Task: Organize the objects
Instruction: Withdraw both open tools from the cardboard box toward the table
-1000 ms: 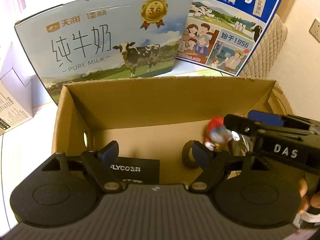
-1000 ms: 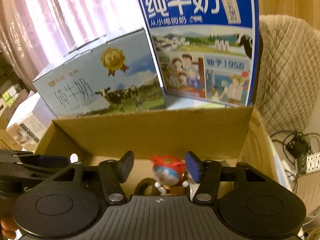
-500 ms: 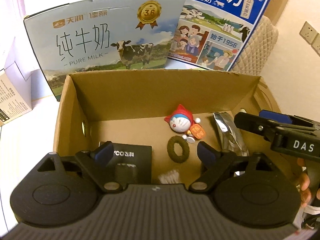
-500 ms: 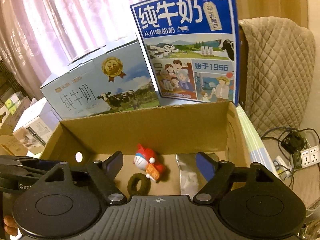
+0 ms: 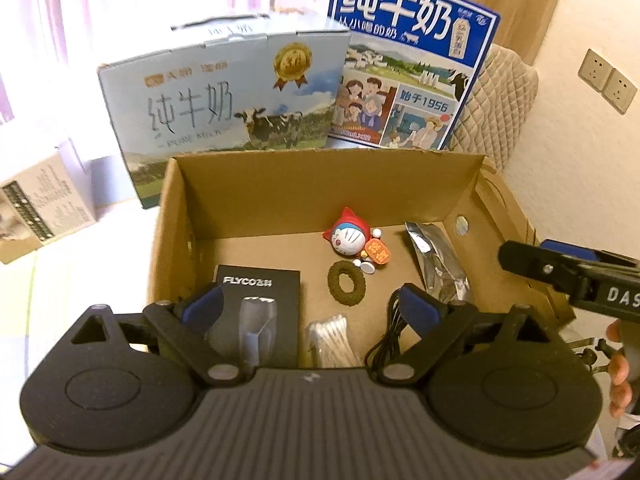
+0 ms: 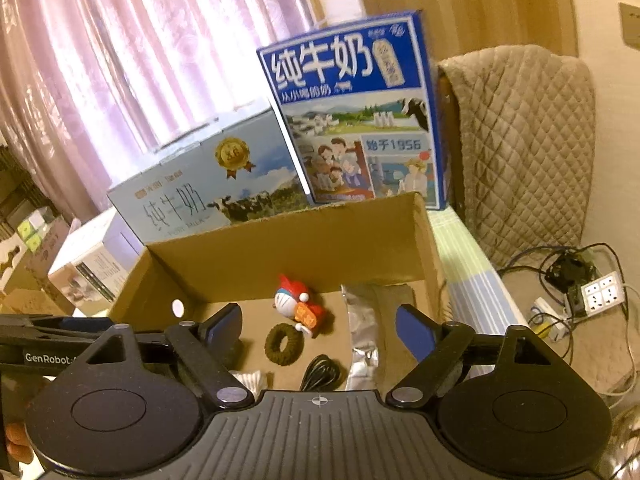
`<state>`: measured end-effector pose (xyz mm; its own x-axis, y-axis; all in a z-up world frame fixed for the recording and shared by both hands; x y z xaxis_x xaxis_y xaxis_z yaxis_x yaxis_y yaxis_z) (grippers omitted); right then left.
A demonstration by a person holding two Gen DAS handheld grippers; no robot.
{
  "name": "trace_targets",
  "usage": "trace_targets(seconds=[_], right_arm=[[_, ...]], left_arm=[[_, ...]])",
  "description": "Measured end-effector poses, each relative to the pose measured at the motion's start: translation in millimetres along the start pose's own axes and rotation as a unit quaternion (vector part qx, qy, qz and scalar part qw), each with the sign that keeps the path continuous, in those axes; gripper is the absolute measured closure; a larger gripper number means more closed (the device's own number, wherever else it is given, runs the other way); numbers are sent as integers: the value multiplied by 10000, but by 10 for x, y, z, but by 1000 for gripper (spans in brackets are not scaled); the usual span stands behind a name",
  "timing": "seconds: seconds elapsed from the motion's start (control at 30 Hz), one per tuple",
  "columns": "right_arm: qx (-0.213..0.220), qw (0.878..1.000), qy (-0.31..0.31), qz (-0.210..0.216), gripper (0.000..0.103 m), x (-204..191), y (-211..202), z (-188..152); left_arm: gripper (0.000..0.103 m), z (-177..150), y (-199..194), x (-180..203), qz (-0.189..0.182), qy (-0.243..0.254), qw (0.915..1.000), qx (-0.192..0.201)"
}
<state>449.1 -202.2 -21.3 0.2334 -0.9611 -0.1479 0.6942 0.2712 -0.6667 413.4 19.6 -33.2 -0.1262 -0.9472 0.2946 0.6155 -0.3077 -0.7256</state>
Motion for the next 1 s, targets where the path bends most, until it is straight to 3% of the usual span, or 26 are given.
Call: trace_targets(seconds=[0.2,0.73,1.0], right_arm=[[104,9999,-6,86,21,-37,-339,-132],[90,9995,-86,299,20,-116,-958,-584],[-189,9983,-342,429,20,-187,-1133,-917]], left_arm=[[5,-182,-315,80,120,10,9998,180],[4,-796,-1008,252,284,-216,9992,205],[4,-1175,-1236,261,336,-346,9988,107]])
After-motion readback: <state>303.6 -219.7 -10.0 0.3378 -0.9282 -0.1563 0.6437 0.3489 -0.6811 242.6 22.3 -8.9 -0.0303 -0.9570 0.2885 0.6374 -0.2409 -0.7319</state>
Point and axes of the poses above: each gripper's, at about its wrist camera, not at the fingertips, and y roughly the way its jaws point, x to its right, z to its top, the point moved 4 cm from there along y, roughly the way its jaws point, and after that the axes turned 14 degrees about -z, right-handed, at the moved point
